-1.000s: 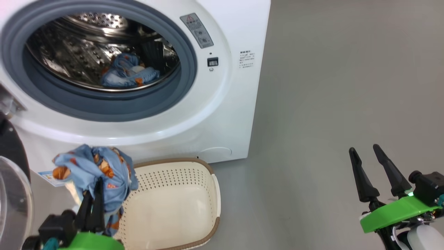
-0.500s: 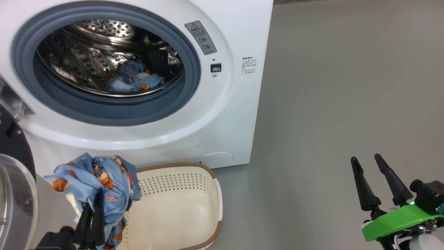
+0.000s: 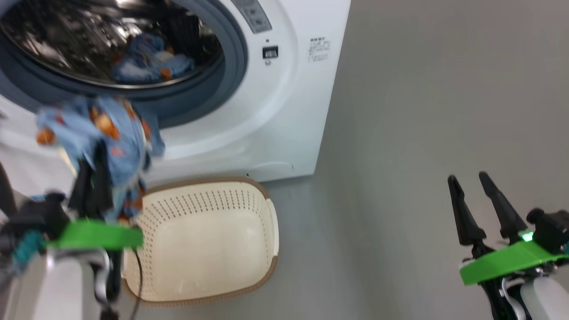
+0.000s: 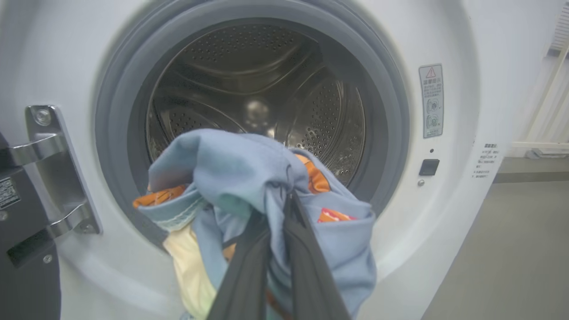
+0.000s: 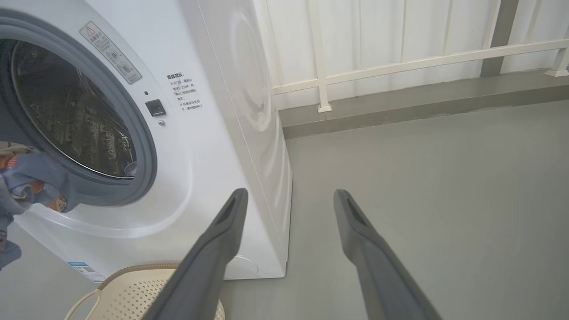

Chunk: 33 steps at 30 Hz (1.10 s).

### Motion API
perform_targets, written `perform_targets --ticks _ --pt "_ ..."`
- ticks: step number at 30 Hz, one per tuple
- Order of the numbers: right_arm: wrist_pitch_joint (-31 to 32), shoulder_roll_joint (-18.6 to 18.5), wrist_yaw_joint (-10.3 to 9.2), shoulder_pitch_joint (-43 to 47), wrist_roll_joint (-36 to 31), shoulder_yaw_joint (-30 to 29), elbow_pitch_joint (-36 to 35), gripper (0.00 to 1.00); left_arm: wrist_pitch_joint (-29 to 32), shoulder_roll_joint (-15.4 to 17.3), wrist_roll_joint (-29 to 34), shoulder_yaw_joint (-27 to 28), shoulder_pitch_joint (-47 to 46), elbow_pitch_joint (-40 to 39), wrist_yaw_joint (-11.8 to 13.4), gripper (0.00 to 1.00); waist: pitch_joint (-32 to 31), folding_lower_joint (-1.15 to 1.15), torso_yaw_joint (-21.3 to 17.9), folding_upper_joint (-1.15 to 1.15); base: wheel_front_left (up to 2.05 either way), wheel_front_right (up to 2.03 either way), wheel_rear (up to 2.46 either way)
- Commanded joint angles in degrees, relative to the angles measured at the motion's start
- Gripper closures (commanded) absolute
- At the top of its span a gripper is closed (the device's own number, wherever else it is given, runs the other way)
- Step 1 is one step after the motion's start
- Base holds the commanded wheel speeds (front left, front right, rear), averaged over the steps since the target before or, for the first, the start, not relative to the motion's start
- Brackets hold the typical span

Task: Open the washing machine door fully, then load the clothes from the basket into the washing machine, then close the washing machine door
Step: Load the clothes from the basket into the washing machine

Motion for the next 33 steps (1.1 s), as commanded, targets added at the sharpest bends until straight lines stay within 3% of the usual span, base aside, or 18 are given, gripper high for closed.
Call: perform_targets --ticks 1,17,23,30,32,33 --pt "-0.45 -0.71 0.25 -1.82 0.43 0.90 -1.54 0.00 -0.52 1.96 -0.34 2.07 -3.94 -0.07 -0.13 1.00 4.39 0.00 -1.31 0.00 0.00 0.00 0.00" --pt "-0.45 1.05 0.25 -11.19 1.08 3.39 -2.47 0.00 -0.52 8.24 1.42 1.10 -42.18 28.70 0.33 1.00 17.91 0.00 -6.96 0.00 0.00 0.00 0.00" --pt "-0.45 2.07 0.25 -14.15 1.29 4.92 -2.83 0.00 -0.52 10.70 6.07 -1.19 -50.55 30.13 2.27 1.00 22.03 0.00 -9.27 0.00 0.00 0.00 0.00" --pt "-0.45 2.92 0.25 -15.59 1.49 6.06 -2.60 0.00 -0.52 12.80 8.50 -2.21 -52.40 32.99 3.45 1.00 23.98 0.00 -11.17 0.00 0.00 0.00 0.00" --pt "-0.45 3.08 0.25 -15.57 1.58 6.09 -2.46 0.00 -0.52 13.60 8.39 -1.91 -53.30 35.85 3.85 0.56 24.32 0.00 -11.56 0.00 0.00 0.00 0.00" --pt "-0.45 3.08 0.25 -15.57 1.58 6.09 -2.46 0.00 -0.52 13.60 8.39 -1.91 -53.30 35.85 3.85 0.56 24.32 0.00 -11.56 0.00 0.00 0.00 0.00"
